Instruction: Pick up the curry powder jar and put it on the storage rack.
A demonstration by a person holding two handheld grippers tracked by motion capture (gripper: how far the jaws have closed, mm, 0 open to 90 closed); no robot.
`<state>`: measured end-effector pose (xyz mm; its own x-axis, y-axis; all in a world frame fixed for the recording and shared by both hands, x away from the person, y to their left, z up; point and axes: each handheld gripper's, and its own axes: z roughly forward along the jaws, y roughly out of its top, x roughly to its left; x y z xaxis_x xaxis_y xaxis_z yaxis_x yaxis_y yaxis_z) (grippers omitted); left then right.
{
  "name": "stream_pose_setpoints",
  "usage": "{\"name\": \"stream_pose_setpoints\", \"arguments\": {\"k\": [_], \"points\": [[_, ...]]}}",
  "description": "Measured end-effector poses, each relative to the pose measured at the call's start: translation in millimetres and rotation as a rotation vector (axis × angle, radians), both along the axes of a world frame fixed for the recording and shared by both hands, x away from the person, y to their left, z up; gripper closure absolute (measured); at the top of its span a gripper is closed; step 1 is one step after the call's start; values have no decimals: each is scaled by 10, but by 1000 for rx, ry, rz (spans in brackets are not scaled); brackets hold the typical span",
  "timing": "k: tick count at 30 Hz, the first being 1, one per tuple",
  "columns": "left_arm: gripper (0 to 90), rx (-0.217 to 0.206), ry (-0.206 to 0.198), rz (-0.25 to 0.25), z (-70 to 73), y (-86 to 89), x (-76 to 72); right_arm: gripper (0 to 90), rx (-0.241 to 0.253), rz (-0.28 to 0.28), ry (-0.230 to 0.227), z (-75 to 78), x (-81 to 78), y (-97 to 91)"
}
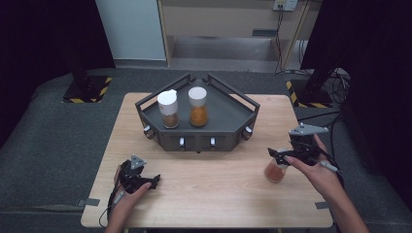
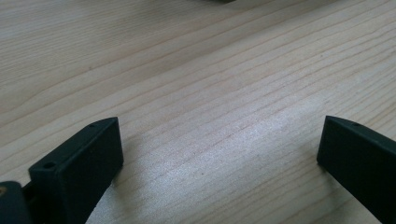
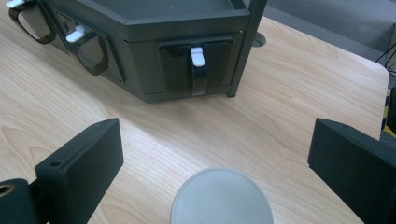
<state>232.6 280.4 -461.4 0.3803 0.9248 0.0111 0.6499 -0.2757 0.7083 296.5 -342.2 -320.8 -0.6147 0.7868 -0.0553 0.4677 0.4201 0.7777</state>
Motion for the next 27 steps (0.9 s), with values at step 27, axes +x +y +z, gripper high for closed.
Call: {"name": "stream_pose_setpoints", "arguments": {"k": [27], "points": [[0,0,0,-6,-1,-1,24,33,18,-35,4,-219,-161,-195]]}}
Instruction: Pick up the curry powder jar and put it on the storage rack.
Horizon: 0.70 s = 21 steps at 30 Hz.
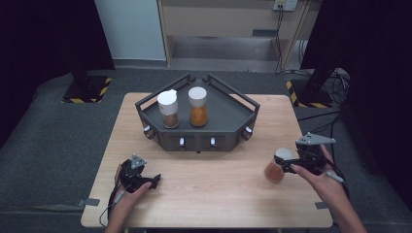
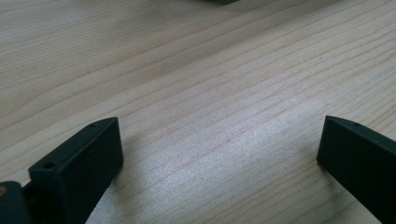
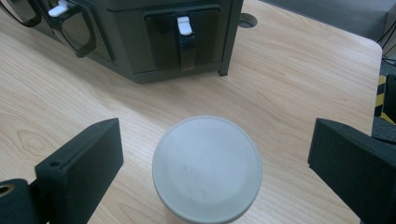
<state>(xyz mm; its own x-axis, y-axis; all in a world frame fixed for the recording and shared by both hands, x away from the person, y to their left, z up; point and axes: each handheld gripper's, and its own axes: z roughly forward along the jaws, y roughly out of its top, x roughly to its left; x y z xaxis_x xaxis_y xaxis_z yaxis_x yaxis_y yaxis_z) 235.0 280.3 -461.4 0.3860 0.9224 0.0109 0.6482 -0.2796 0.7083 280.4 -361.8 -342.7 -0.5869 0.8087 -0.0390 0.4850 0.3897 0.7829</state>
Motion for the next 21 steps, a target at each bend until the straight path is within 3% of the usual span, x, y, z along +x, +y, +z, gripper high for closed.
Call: {"name": "stream_pose_setpoints", "arguments": {"k": [21], "points": [[0,0,-1,0,0,-8,11,33,4,-22,38,-249,-121,-168]]}}
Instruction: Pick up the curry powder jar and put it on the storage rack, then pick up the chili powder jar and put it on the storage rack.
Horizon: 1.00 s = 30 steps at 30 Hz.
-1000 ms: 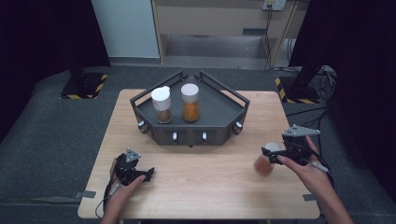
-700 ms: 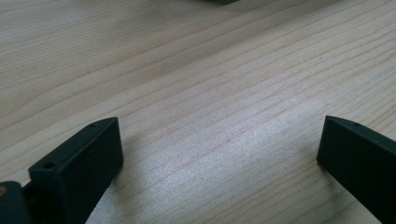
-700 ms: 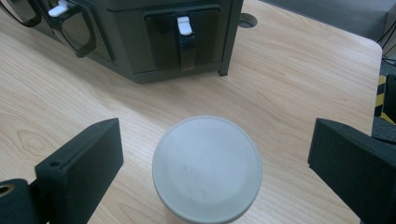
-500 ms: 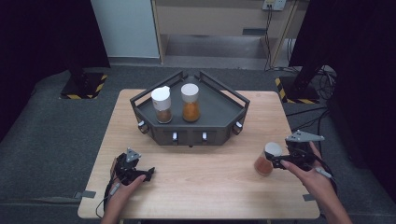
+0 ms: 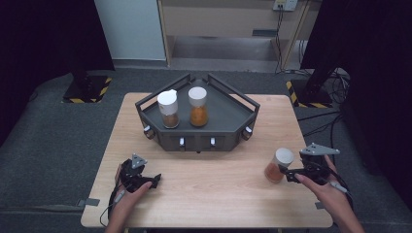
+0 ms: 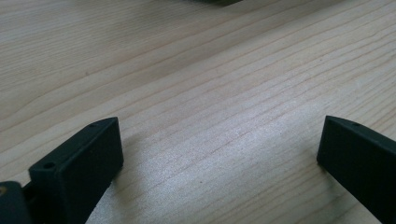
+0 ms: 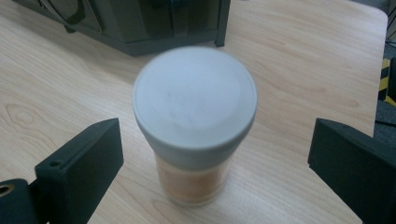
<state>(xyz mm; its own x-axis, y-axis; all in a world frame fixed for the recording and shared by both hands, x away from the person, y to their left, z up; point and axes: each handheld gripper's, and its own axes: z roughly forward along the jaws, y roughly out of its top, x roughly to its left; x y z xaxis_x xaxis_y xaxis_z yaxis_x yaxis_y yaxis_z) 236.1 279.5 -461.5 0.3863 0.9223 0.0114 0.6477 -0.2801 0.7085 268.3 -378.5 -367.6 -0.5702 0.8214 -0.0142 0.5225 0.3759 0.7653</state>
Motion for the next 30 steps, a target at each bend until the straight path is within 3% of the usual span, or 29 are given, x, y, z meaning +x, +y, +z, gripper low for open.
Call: {"name": "stream_pose_setpoints", "arguments": {"k": [16,30], "points": [[0,0,0,0,-1,0,-1,44,-17,-1,30,-293,-23,29],[0,0,0,0,0,0,-1,99,-5,-17,25,-335,24,44]]}}
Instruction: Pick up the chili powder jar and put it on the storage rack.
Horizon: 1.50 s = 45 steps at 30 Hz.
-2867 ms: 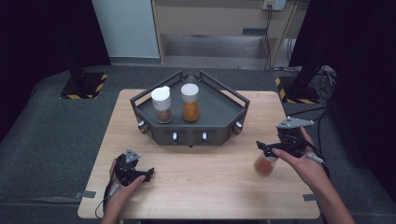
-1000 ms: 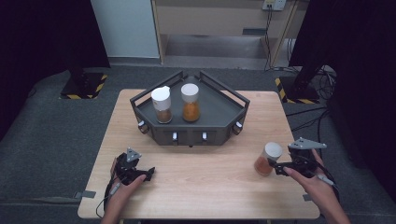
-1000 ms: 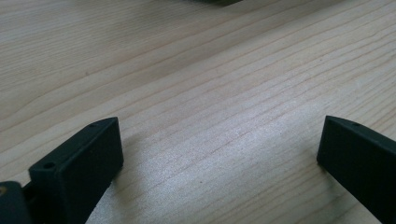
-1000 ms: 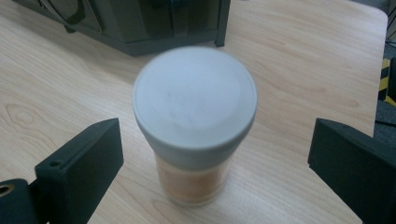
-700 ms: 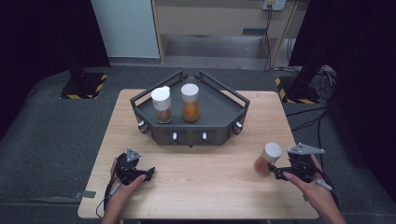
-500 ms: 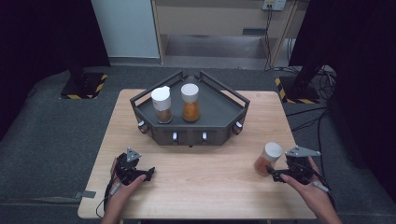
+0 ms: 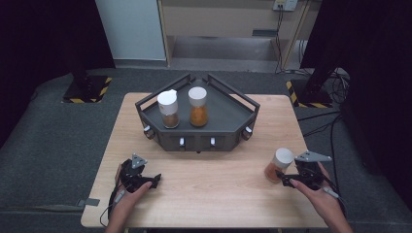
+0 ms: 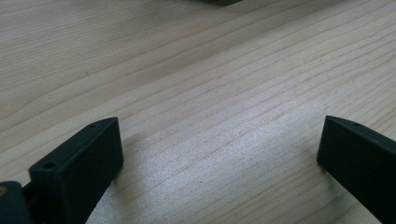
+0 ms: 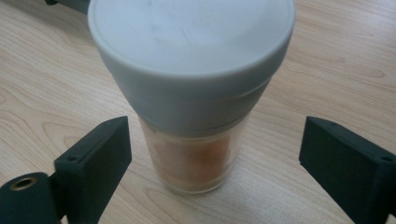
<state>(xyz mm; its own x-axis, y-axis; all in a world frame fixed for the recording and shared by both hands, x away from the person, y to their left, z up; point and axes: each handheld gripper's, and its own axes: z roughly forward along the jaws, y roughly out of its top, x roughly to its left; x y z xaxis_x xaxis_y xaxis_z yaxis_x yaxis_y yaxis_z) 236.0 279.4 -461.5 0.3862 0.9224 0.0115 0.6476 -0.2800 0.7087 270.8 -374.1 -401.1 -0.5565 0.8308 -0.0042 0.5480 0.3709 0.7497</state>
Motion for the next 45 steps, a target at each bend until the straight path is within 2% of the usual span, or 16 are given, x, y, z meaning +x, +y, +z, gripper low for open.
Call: {"name": "stream_pose_setpoints", "arguments": {"k": [13,22,27,32,45], "points": [[0,0,0,0,0,0,0,191,30,9,-26,17,9,45],[0,0,0,0,0,0,0,340,52,18,-48,38,32,70],[0,0,0,0,0,0,0,344,45,10,-35,77,33,102],[0,0,0,0,0,0,0,344,36,26,-47,125,10,128],[0,0,0,0,0,0,0,345,11,55,-62,421,19,285]]}}
